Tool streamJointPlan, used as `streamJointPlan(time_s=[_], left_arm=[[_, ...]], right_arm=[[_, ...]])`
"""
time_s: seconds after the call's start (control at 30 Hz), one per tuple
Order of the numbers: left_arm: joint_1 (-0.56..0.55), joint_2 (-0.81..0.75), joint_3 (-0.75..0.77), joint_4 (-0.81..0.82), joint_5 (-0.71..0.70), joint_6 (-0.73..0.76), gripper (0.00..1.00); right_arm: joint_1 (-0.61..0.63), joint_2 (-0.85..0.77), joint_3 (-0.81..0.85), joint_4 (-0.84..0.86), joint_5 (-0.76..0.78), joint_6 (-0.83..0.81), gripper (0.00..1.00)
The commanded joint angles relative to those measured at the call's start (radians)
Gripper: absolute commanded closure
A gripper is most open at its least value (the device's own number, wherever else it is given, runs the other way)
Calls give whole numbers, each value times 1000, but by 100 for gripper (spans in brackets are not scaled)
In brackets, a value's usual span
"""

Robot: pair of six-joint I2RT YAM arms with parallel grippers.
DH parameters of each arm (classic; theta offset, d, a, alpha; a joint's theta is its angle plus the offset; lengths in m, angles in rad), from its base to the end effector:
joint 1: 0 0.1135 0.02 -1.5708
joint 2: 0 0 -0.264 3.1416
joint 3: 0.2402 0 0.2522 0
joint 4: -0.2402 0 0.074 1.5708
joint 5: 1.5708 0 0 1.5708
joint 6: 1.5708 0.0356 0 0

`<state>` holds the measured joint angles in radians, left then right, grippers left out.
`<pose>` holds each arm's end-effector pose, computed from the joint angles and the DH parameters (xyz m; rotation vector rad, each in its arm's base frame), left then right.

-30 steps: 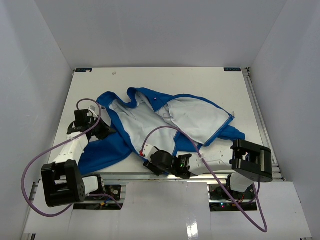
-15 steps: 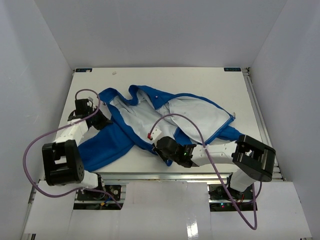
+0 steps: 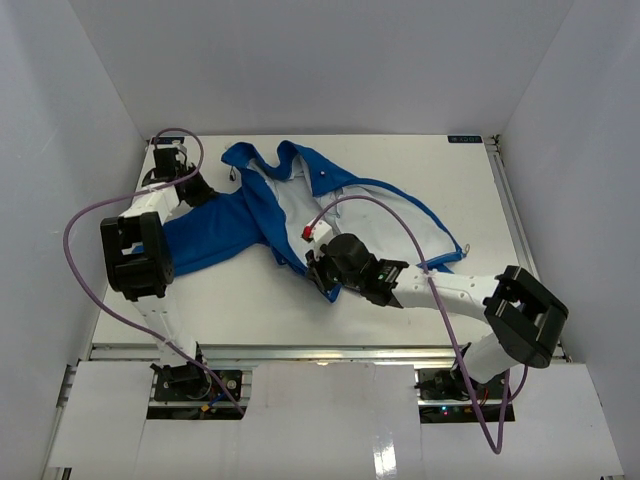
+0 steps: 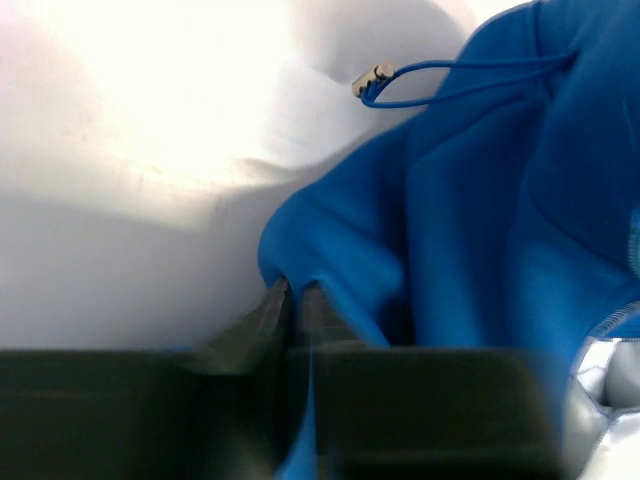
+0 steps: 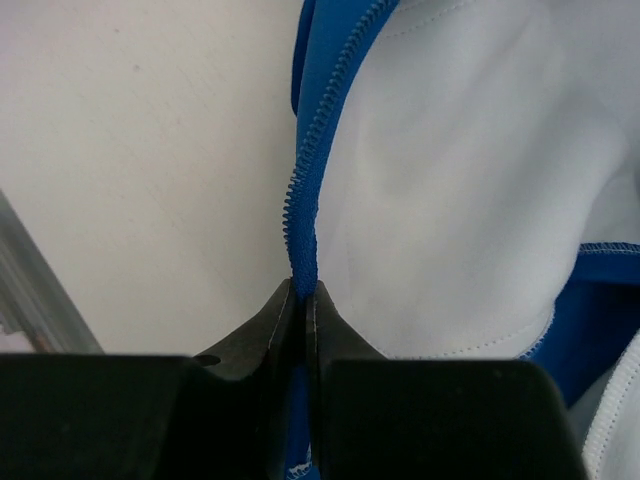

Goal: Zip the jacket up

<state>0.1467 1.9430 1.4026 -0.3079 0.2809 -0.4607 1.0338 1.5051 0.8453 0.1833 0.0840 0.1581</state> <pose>0.4253 0.0529 0.2037 -0.6024 2.3560 -0.4826 0.1715 0.2823 0.2240 -0.8455 1.9333 0.6479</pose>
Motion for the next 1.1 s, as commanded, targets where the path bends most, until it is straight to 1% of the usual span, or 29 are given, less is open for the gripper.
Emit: streamJointPlan(time_s=[0.0, 0.07, 0.13, 0.2, 0.27, 0.3, 0.33, 0.4, 0.43, 0.5, 0.57, 0.63, 0.7, 0.8, 0.87, 0.97, 1.03, 1.07], left_arm=[[2, 35, 97, 28, -9, 25, 66], [2, 25, 101, -1, -19, 7, 60], [2, -17, 100, -38, -51, -8, 53], [2, -74, 80, -53, -80, -40, 43], [2, -171, 35, -65, -128, -61, 34], [1, -235, 19, -65, -146, -71, 33], [1, -271, -9, -65, -150, -73, 32], [-4, -339, -56, -68, -133, -76, 32], [-8, -368, -76, -69, -117, -76, 32], [-36, -456, -136, -72, -69, -90, 32], [-102, -524, -221, -51, -87, -99, 32], [-207, -560, -290, -34, -139, -102, 32], [-301, -583, -367, -3, -157, -121, 32], [-374, -624, -469, 59, -151, -173, 32], [-408, -642, -502, 120, -159, -185, 32], [-441, -640, -525, 139, -179, -179, 33], [-462, -631, -546, 158, -183, -176, 34], [-472, -624, -557, 170, -179, -176, 34]], right_arm=[[-29, 25, 53, 31, -209, 46, 92], [-43, 41, 58, 42, -236, 63, 92], [-71, 50, 59, 61, -295, 92, 92], [-100, 47, 44, 118, -385, 130, 92], [-134, 46, 14, 152, -413, 188, 92], [-149, 44, -4, 178, -423, 207, 92], [-154, 43, -16, 193, -427, 234, 92], [-158, 40, -52, 279, -447, 281, 92], [-158, 42, -71, 289, -458, 306, 92], [-162, 60, -121, 404, -495, 368, 92], [-167, 83, -166, 510, -531, 433, 92], [-173, 103, -211, 630, -557, 505, 92], [-182, 127, -236, 701, -572, 578, 92], [-194, 148, -263, 773, -578, 628, 92], [-205, 149, -270, 781, -582, 637, 92], [-218, 140, -281, 782, -582, 628, 92], [-223, 134, -285, 779, -578, 623, 89], [-225, 131, -286, 777, -577, 620, 86]])
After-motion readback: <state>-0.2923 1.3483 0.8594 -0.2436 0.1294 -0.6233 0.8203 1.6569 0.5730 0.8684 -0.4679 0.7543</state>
